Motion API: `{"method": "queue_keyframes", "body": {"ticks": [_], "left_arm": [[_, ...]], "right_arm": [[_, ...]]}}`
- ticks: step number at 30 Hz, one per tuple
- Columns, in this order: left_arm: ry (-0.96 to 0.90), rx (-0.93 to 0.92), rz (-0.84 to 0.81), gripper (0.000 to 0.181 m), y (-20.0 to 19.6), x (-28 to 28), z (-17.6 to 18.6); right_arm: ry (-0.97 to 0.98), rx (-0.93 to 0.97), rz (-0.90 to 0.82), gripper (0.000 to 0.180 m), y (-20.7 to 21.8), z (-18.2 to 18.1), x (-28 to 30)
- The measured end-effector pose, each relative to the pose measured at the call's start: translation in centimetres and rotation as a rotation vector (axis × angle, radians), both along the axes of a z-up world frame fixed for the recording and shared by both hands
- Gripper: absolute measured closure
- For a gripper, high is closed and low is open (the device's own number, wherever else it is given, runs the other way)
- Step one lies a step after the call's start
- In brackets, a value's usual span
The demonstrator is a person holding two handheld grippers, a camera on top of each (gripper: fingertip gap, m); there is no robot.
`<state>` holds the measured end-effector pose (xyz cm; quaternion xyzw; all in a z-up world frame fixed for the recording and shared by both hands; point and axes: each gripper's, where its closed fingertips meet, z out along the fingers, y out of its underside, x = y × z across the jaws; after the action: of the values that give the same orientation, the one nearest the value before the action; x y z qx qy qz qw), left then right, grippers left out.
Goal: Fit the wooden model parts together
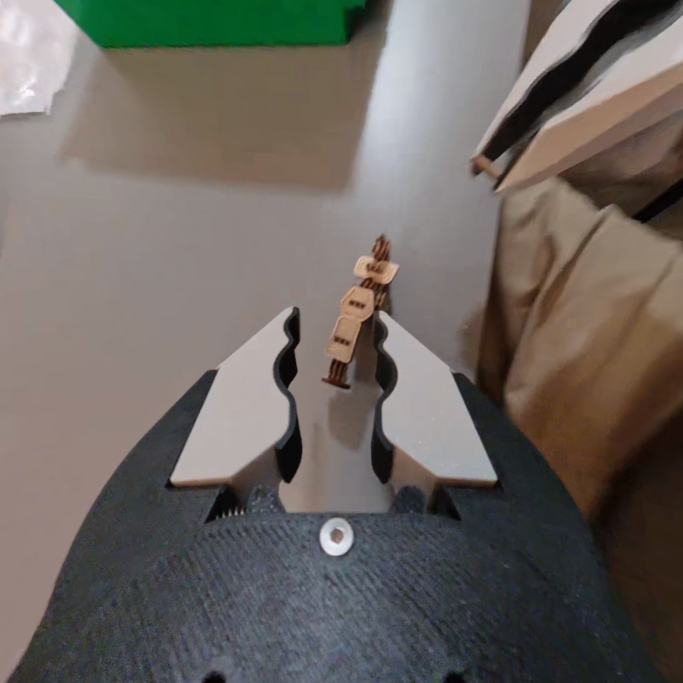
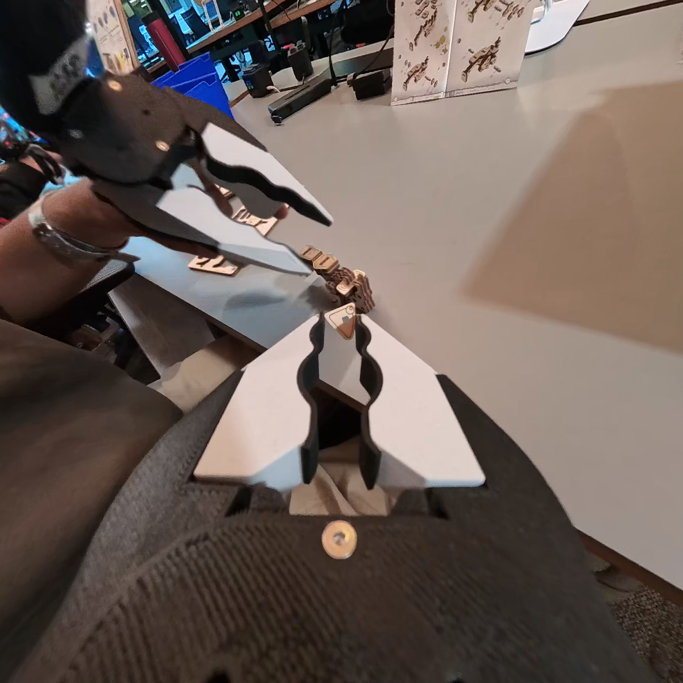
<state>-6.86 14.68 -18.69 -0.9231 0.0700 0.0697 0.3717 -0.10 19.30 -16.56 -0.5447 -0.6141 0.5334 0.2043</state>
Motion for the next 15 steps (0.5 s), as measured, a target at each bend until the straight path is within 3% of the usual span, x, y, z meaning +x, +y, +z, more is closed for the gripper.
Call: {"method": "queue_keyframes", "body": {"ticks": [7,15], "left_arm": [[-0.035,-0.005,-0.049,0.134,0.2,0.5,-1.5],[-0.064,-0.012,0.054,0.13,0.0,-1.6,-2.0]], "right_arm": [[-0.004,0.017,0.034,0.164,-1.2,-0.2,-0.1],[0.001,0.021,0.034,0.165,-1.2,-0.1,0.0]]}}
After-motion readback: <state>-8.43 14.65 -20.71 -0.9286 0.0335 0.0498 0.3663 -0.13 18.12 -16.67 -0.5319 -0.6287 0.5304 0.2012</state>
